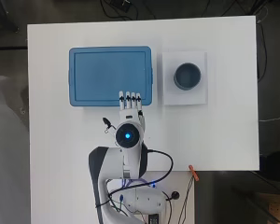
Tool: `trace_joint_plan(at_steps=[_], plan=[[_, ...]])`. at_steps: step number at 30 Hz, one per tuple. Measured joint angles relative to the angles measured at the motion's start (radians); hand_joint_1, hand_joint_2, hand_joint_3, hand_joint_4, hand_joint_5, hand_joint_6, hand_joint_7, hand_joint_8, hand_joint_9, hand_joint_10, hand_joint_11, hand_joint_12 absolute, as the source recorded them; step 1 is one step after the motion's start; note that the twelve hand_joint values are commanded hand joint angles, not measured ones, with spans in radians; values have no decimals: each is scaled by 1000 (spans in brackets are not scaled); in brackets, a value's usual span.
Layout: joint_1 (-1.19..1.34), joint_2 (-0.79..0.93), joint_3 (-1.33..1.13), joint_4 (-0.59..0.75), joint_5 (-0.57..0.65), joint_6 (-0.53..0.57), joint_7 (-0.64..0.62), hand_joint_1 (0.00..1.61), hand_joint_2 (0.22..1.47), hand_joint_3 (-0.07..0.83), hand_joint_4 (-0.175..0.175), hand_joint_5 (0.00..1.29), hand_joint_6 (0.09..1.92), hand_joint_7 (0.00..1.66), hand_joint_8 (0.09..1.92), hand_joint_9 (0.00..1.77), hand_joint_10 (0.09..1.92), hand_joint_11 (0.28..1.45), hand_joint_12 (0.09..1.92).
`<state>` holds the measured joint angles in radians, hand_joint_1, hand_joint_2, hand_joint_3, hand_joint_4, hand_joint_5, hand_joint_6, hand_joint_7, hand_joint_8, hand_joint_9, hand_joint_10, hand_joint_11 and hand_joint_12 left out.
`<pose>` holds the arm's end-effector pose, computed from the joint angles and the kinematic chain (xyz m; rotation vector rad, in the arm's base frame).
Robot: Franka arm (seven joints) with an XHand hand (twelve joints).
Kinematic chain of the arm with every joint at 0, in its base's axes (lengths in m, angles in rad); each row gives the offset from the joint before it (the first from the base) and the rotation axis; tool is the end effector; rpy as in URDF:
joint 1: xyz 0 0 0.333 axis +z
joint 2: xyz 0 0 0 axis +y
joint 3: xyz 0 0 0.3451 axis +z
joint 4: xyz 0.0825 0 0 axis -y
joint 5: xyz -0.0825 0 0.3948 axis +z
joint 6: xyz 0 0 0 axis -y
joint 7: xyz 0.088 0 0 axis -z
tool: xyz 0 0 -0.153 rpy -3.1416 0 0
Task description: Teleoperate dual arm-hand system to remove items from a box
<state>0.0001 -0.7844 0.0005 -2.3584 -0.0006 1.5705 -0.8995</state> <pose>0.2971 0.0001 0.5635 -2.8283 -1.3661 0.0056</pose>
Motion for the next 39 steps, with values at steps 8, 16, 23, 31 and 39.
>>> trace_joint_plan(at_steps=[8,16,23,31,39], plan=[[-3,11,-1,8,0,-1,21,67,889,2,-10,199,87,407,87,464,87,472,87],[-6,26,-14,17,3,2,18,118,901,5,-22,158,87,311,87,398,87,461,87],[-9,61,-54,41,37,-7,33,184,894,1,-58,153,87,375,87,526,87,494,87],[-10,191,-91,105,55,-2,49,186,897,-3,-118,318,87,848,87,1197,87,732,87],[-13,317,-104,146,102,36,111,210,873,-8,-91,358,87,712,87,998,87,582,87]])
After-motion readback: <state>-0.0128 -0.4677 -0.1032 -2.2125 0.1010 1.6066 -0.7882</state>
